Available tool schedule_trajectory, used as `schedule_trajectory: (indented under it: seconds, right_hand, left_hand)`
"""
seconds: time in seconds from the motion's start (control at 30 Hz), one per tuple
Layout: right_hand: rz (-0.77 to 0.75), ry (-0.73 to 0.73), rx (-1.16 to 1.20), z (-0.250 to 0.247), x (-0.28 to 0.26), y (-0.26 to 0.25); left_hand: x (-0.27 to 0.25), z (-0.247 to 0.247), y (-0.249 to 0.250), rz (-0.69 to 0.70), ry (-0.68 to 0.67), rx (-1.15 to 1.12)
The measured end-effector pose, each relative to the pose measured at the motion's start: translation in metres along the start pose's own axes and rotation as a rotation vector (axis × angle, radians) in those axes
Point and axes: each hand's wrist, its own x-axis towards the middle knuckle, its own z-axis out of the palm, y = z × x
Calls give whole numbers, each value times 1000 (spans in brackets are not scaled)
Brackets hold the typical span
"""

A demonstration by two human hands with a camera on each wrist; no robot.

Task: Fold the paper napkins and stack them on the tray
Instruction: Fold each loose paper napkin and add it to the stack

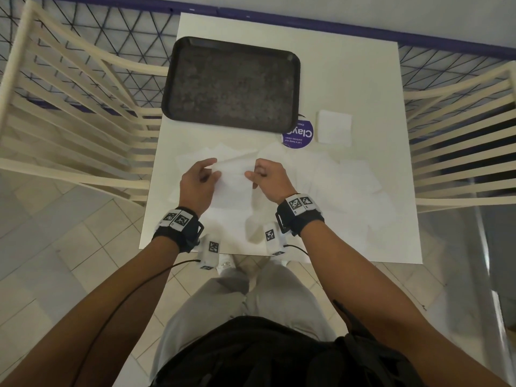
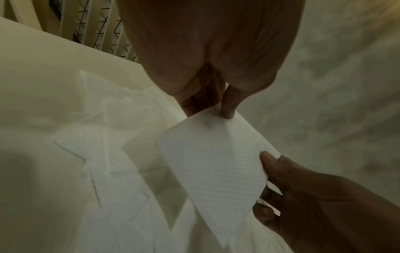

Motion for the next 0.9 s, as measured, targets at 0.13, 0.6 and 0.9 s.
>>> schedule_trajectory:
  seconds: [0.13, 0.6, 0.9]
  right_hand:
    - [28, 25, 120, -4, 0, 2]
    - [-61, 88, -26, -7, 5, 6]
    - [-133, 112, -93, -11, 4, 2]
  left_hand:
    - [-1, 1, 8, 29, -11, -50]
    - [2, 7, 15, 18, -1, 42]
    - [2, 8, 15, 97, 19, 124]
